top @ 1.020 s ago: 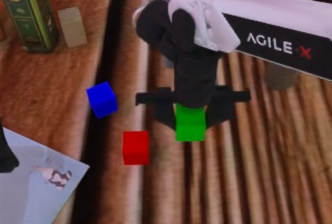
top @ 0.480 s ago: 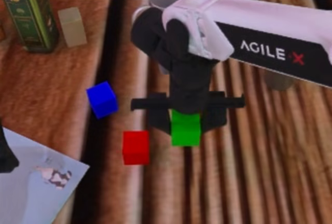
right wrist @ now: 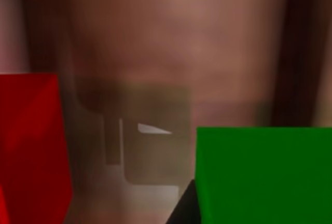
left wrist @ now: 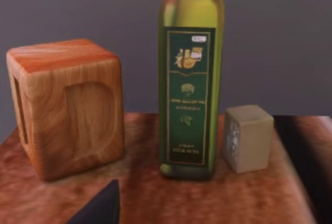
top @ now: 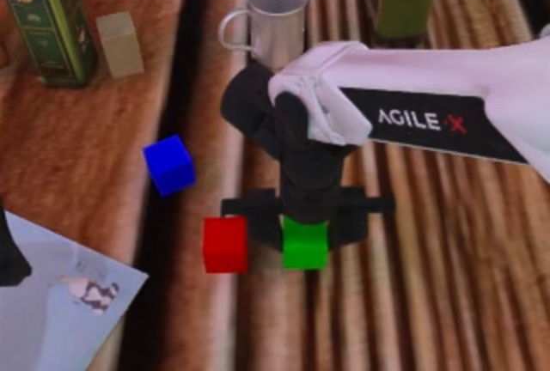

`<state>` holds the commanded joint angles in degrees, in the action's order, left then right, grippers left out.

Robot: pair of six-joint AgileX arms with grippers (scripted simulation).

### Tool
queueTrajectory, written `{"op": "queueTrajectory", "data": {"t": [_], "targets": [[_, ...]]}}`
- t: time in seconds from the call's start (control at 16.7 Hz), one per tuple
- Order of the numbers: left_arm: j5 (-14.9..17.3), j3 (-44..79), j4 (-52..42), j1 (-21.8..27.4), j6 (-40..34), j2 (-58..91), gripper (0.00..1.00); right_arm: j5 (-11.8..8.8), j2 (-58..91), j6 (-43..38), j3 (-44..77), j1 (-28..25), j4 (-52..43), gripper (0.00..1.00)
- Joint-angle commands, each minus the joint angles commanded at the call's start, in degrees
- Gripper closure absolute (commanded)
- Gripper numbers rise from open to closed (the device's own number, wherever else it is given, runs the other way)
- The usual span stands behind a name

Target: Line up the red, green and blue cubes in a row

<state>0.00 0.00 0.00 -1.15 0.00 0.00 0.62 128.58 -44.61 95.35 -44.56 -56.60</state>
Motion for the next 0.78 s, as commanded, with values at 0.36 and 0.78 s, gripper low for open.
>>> {"op": "queueTrajectory", "data": {"t": [0.36,0.78], "targets": [[0.0,0.0,0.0,0.0,0.0,0.0,0.0,0.0,0.0,0.0,0.0,0.0,0.0,0.7],[0.0,0.0,0.0,0.0,0.0,0.0,0.0,0.0,0.0,0.0,0.0,0.0,0.0,0.17]]}}
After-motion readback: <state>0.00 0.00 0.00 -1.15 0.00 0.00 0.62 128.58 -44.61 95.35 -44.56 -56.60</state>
